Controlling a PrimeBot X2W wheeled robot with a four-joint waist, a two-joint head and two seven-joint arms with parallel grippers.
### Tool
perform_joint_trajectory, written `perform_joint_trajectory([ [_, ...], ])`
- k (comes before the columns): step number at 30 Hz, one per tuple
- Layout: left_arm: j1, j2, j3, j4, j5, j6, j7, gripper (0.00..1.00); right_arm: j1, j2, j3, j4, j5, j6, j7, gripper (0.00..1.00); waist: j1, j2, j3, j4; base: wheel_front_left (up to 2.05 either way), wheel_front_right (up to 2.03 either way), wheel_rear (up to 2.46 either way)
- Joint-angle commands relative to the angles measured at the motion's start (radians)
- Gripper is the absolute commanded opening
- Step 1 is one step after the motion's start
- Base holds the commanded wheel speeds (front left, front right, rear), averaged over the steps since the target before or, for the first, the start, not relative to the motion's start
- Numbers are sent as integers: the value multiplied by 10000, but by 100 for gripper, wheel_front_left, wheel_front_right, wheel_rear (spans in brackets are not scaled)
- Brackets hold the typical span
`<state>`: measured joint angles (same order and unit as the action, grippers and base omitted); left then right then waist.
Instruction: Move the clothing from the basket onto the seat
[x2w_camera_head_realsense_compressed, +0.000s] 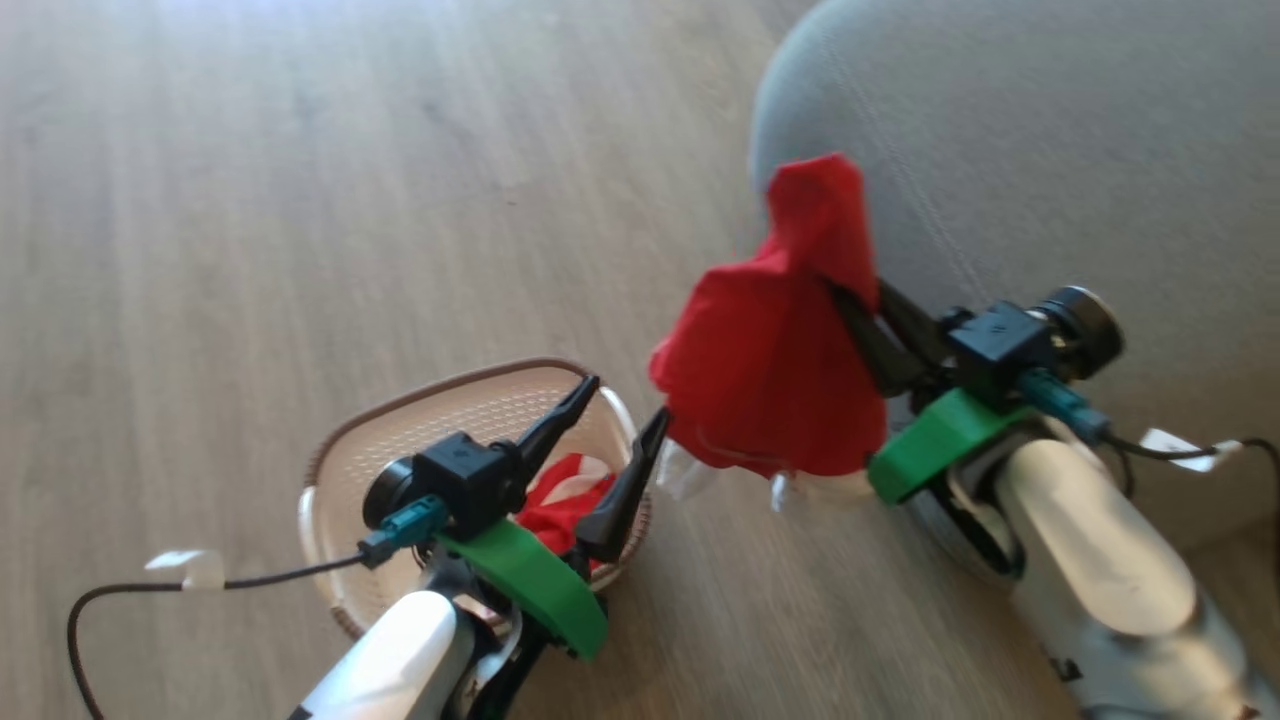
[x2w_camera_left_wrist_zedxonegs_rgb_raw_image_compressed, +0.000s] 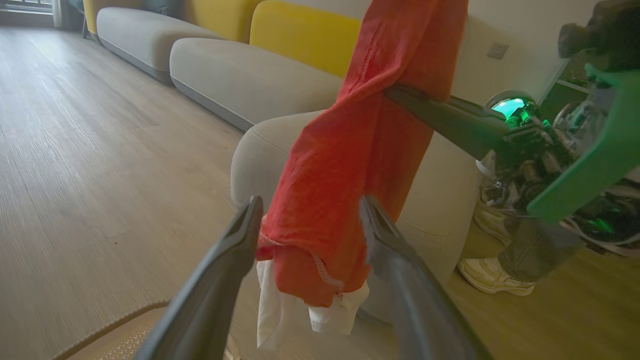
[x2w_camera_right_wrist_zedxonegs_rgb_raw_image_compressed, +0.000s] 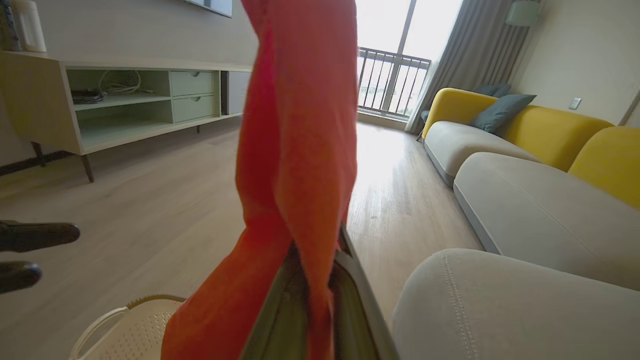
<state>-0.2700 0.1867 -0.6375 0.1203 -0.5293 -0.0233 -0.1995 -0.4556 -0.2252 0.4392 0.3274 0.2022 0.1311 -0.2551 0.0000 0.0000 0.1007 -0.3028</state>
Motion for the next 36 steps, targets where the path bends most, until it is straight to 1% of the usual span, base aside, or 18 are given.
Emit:
perform_joint_trajectory([
  [1,-392,24,297,-264,91,-13,-94,100,-14,-19,-71,-456,-43,-4,-67,0,0,0,229,-334,0,0,0],
  [6,-426,85,254,-283,131,22,-59,100,233,-170,-541,-706,-63,-4,-60,0,0,0,382,-523,0,0,0],
  [12,-564,155,181,-458,165,19,78,100,194,-185,-1061,-963,-101,-4,-53,0,0,0,820,-451,0,0,0],
  [15,-737,219,168,-541,218,19,184,100,-8,-161,-1324,-1051,-94,-4,-52,0,0,0,1292,-316,0,0,0],
  [19,-1289,344,226,-762,373,10,397,100,-607,-203,-1773,-1138,-35,-4,-37,0,0,0,2388,-66,0,0,0],
  [23,-2158,463,223,-895,677,-104,620,100,-1654,-405,-2560,-1053,1,-4,-3,0,0,0,3627,254,0,0,0],
  [27,-2834,492,340,-935,826,-114,698,100,-3172,-669,-3633,-782,308,-4,259,0,0,0,4771,478,0,0,0],
  [30,-3099,607,402,-939,891,-133,764,100,-4559,-1031,-4482,-466,576,-4,646,0,0,0,5475,589,0,0,0],
  [31,-3099,607,402,-939,891,-133,764,100,-4559,-1031,-4482,-466,576,-4,646,0,0,0,5475,589,0,0,0],
  [32,-3205,709,407,-971,941,-159,812,100,-5617,-1335,-5345,-243,845,-4,905,0,0,0,5857,690,0,0,0],
  [33,-3233,755,402,-969,962,-179,808,100,-6142,-1505,-5793,-76,964,-4,1056,0,0,0,5984,758,0,0,0],
  [34,-3233,755,402,-969,962,-179,808,100,-6142,-1505,-5793,-76,964,-4,1056,0,0,0,5984,758,0,0,0],
  [35,-3253,795,424,-962,963,-173,768,100,-7125,-1916,-6663,272,1029,-4,1364,0,0,0,6196,913,0,0,0],
  [36,-3253,795,424,-962,963,-173,768,100,-7125,-1916,-6663,272,1029,-4,1364,0,0,0,6196,913,0,0,0],
])
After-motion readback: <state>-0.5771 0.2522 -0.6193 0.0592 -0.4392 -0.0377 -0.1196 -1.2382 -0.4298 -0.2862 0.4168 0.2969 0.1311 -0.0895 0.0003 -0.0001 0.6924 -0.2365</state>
